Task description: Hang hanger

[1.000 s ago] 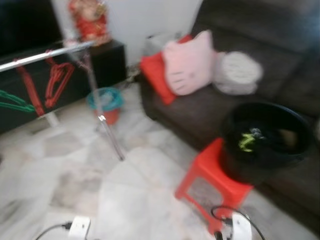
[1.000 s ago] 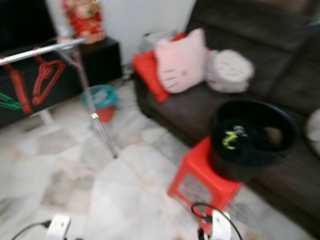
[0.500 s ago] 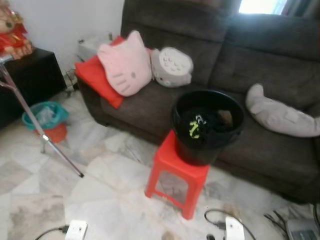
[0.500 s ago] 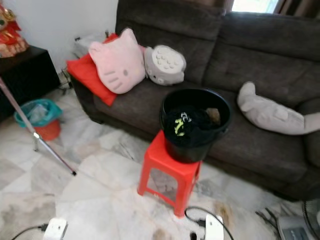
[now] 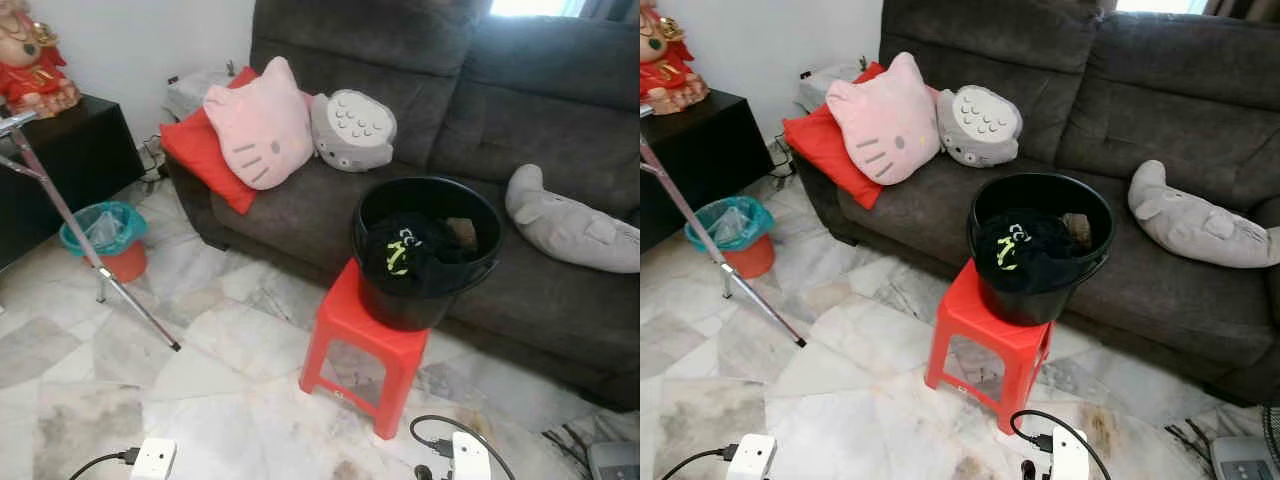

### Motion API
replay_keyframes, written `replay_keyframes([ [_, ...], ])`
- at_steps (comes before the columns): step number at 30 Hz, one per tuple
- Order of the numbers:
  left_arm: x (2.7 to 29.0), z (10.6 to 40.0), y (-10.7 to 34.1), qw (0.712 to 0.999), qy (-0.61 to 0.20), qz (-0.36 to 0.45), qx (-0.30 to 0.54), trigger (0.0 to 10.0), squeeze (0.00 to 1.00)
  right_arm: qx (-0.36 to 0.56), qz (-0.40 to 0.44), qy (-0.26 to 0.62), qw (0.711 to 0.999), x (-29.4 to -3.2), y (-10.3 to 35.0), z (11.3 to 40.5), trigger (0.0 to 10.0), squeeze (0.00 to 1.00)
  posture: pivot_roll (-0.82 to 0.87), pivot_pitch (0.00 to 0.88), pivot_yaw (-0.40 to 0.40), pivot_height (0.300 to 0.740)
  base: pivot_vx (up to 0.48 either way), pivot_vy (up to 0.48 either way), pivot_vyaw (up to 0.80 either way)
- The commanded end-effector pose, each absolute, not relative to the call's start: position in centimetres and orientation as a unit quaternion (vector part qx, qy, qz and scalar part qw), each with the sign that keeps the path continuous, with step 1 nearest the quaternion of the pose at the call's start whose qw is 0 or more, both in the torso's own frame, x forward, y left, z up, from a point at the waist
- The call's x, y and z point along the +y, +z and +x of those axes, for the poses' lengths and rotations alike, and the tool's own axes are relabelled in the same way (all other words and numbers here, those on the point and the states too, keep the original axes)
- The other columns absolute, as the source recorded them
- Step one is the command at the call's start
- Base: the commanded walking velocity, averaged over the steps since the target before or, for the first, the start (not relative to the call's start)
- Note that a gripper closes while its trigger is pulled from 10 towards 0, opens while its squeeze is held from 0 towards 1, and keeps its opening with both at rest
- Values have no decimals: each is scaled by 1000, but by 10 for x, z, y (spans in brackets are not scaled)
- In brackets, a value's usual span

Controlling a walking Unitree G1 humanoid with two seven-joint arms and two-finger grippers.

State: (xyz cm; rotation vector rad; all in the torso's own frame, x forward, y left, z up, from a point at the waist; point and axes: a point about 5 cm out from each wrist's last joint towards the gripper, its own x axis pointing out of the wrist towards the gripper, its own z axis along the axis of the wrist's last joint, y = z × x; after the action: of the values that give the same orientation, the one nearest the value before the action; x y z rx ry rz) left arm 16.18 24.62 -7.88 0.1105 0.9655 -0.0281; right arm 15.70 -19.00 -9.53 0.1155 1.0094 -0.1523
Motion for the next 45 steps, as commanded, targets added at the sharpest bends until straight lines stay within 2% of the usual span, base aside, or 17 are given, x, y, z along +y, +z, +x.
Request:
replay_keyframes([
  [1, 247, 157, -81, 880, -9, 53, 472, 10000, 0, 480, 57, -78, 872, -192, -95, 158, 10000, 0, -160, 0, -5, 740, 281, 0, 0],
  [9, 248, 157, -81, 879, -9, 54, 473, 10000, 0, 478, 58, -79, 873, -192, -95, 158, 10000, 0, -158, 0, -5, 740, 285, 0, -545],
  [22, 248, 157, -81, 880, -8, 55, 472, 10000, 0, 477, 59, -78, 873, -192, -94, 158, 10000, 0, -159, 0, -5, 740, 282, 0, 0],
  [34, 248, 157, -81, 881, -8, 55, 470, 10000, 0, 477, 55, -75, 874, -192, -94, 158, 10000, 0, -164, 0, -6, 740, 0, 0, 0],
  [40, 248, 156, -81, 879, -11, 55, 473, 10000, 0, 448, 33, -54, 892, -192, -91, 163, 10000, 0, -177, 0, -9, 740, 0, 0, 0],
  [45, 248, 155, -81, 879, -12, 55, 473, 10000, 0, 427, 35, -72, 901, -193, -89, 165, 10000, 0, -209, 0, -17, 740, 0, 0, 0],
])
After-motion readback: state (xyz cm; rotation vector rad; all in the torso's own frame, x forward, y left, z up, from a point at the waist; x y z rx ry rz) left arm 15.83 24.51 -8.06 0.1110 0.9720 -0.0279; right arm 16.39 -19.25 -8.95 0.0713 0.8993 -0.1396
